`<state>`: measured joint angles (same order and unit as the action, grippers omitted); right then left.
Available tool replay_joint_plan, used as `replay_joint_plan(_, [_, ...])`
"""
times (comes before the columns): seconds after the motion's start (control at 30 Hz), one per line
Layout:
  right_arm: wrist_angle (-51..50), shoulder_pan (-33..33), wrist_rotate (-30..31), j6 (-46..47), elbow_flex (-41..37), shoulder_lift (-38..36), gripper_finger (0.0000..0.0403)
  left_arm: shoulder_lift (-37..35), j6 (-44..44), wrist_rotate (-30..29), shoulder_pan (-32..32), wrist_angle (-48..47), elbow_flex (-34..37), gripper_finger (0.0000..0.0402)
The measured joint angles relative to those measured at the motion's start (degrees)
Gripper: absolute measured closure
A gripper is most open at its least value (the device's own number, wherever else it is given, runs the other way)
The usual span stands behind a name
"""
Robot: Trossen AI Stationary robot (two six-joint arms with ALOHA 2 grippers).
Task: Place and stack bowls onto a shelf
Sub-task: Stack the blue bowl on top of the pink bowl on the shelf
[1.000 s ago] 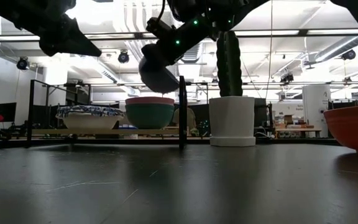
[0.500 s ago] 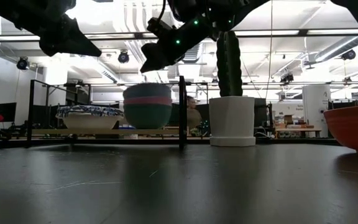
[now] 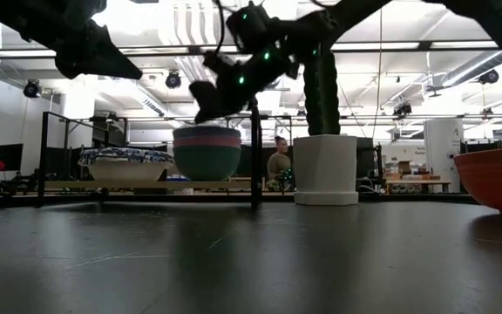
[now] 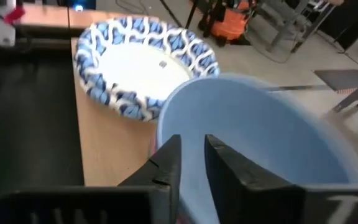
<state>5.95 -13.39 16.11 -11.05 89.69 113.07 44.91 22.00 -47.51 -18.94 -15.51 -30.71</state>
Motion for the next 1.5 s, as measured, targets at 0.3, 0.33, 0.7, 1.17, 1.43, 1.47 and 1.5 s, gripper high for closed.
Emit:
replay_joint_plan(0.3, [0.7, 0.1, 0.3, 0.0, 0.0, 1.8, 0.0386, 0.0, 0.0, 0.0, 0.0, -0.1, 0.0, 0.0402])
replay_joint_plan(0.33, [0.7, 0.1, 0.4, 0.0, 0.0, 1.4, 0.0388, 0.0, 0.0, 0.0, 0.0, -0.2, 0.0, 0.0402])
replay_joint_plan(0.7, [-9.5, 2.4, -0.6, -0.8, -1.0, -8.9, 0.039, 0.0, 1.3, 0.1, 0.0, -1.1, 0.0, 0.0402])
replay_joint_plan(1.17, [2.4, 12.3, -1.6, 1.0, -34.0, -35.0, 0.039, 11.6, -12.5, 1.0, 4.0, 25.1, -0.3, 0.0402])
replay_joint_plan(1.43, [10.2, 13.9, -1.5, 0.7, -44.0, -43.5, 0.039, 16.5, -28.9, 13.9, 25.5, 35.1, -5.3, 0.0402])
replay_joint_plan(1.47, [10.0, 13.9, -1.5, 0.7, -44.7, -44.1, 0.039, 17.4, -29.2, 17.6, 29.2, 35.6, -6.1, 0.0402])
replay_joint_plan(1.5, [10.0, 14.0, -1.5, 0.7, -45.2, -44.6, 0.039, 18.4, -29.1, 21.0, 32.8, 36.0, -6.8, 0.0402])
